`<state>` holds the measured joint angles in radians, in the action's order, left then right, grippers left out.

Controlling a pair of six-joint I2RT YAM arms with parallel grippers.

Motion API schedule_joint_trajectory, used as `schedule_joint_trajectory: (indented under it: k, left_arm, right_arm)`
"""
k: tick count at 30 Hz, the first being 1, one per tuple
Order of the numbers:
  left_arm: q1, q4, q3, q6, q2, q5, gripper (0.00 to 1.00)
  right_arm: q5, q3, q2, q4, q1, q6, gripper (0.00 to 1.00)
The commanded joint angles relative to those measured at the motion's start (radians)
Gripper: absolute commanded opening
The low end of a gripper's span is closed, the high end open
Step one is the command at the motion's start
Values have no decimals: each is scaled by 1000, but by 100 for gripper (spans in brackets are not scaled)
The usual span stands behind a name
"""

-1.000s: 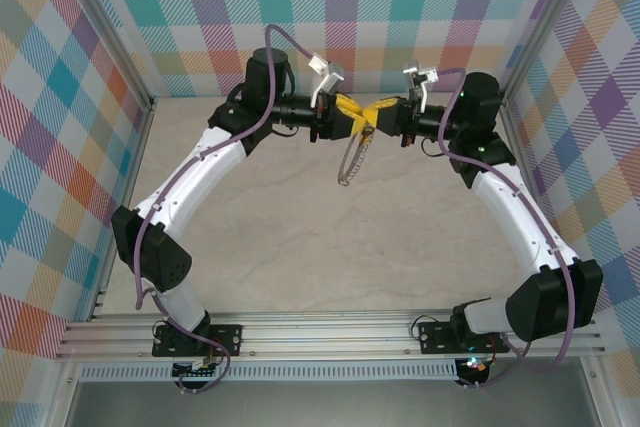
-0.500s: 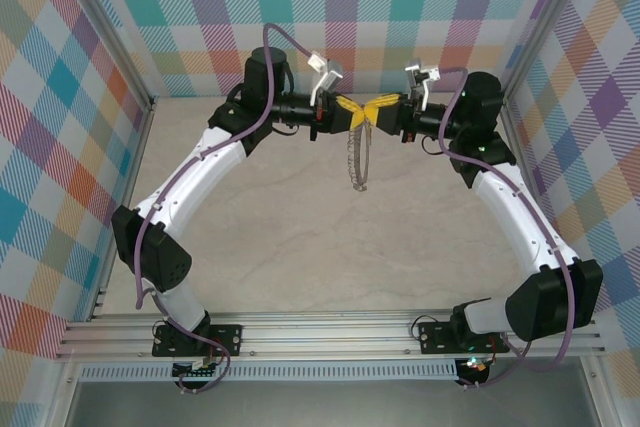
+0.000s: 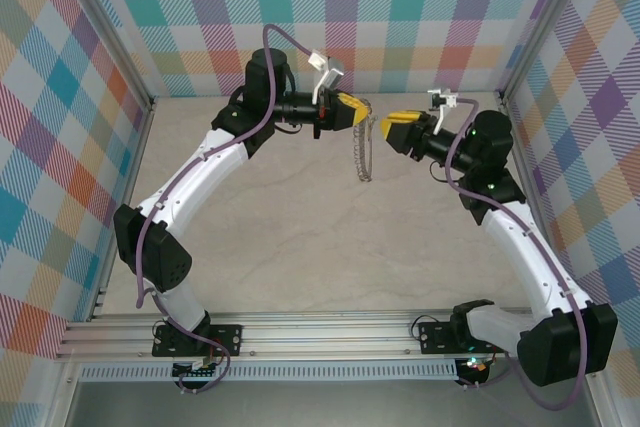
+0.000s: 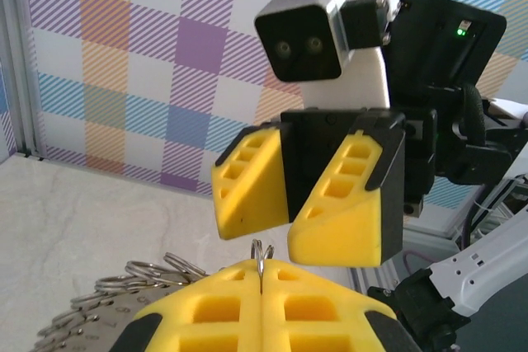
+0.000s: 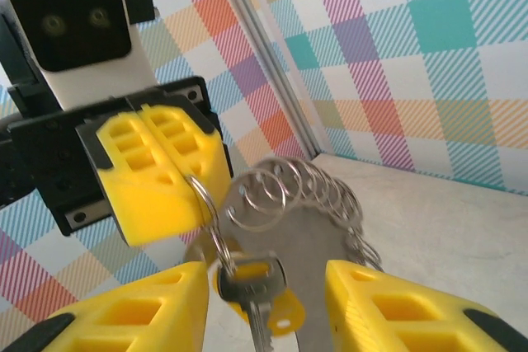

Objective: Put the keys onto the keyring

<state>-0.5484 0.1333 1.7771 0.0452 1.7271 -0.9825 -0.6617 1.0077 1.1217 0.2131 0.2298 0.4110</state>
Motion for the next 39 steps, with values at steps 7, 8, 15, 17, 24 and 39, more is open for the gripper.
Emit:
schedule_joint_trajectory:
  k: [7,8,15,17,24,39]
  left_arm:
    - [-5,-51,-1,-4,-17,-16,0]
    - [-5,-50,-1,-5,-17,-16,0]
    - [-5,-45,4,-3,-9,-27,0]
    - [-5,-44,4,-3,-8,-31,0]
    - [-5,-34,11,2,-4,-39,0]
    - [-7,-107,-8,-54,-7,-13,0]
  right_arm:
    - [4,10,10,57,52,-37,44]
    - [3,15,16,57,55,-40,44]
    - [7,53,52,58,73,-54,42]
    - [10,63,59,58,73,-56,40]
    - [4,87,59,32,75,-79,34]
    - [24,82,49,-51,124,-157,0]
